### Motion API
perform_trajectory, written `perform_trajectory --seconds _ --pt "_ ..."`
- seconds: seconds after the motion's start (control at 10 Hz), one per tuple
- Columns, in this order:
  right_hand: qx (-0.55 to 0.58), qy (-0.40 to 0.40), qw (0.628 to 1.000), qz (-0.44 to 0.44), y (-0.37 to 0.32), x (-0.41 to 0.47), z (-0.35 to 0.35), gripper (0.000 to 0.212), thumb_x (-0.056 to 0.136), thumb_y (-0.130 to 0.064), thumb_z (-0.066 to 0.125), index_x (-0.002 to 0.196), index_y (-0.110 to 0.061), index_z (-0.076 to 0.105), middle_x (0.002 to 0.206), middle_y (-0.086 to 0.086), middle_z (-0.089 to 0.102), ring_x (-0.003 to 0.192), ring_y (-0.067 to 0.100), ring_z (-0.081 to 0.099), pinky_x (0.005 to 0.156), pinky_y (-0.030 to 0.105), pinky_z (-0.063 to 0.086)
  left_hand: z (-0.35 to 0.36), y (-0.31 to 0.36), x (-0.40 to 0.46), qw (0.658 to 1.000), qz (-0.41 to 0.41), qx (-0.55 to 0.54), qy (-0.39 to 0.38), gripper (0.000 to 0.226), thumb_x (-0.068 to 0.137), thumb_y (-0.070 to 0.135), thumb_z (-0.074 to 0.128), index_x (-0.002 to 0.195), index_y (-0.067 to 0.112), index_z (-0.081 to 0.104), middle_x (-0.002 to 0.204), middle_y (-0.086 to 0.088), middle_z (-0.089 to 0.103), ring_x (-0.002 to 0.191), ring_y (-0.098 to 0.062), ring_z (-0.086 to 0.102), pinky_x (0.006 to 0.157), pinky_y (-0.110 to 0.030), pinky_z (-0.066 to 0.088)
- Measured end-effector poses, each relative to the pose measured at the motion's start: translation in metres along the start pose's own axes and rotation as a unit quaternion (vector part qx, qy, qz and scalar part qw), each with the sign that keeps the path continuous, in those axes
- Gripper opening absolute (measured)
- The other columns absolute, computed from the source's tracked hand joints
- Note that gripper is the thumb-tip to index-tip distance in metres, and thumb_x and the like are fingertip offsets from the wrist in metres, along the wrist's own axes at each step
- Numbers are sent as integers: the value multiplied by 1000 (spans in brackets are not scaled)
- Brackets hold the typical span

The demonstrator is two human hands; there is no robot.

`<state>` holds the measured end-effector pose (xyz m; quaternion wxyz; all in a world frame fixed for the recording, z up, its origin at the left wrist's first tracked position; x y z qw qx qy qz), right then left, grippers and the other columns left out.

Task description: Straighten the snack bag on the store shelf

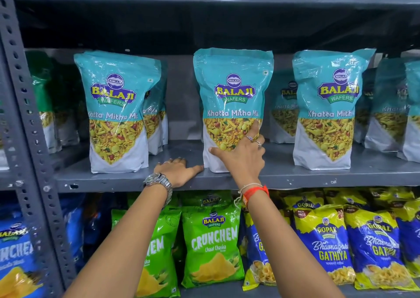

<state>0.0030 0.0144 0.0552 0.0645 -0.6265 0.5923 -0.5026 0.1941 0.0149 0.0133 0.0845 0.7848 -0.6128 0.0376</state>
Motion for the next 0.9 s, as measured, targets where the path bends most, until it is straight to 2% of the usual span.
perform_trajectory --seconds 0.7,0.8,0.9 --pt "-3 -10 1000 5 2 6 7 131 58 -61 79 151 -16 -2 143 18 29 126 40 40 92 49 46 -2 1 -4 1000 3 0 10 82 82 73 22 134 14 43 149 -8 38 134 -28 37 105 -45 32" --pt "15 -20 1000 11 1 4 5 131 58 -61 79 150 -16 -2 147 20 23 130 43 34 97 53 42 -3 2 -7 1000 5 0 25 80 83 72 23 131 13 47 147 -9 42 131 -28 41 102 -43 34" --pt "72 20 997 3 3 0 -5 122 64 -59 76 150 -15 2 154 22 12 141 41 21 109 62 24 -5 3 -8 999 6 -7 45 77 83 71 23 125 13 52 141 -10 48 127 -30 45 98 -40 36"
Point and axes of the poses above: each hand's wrist, its own x-axis towards the middle knuckle, its own z-axis out of the palm, y = z × x, the point moved 6 cm from there along x, towards the middle knuckle
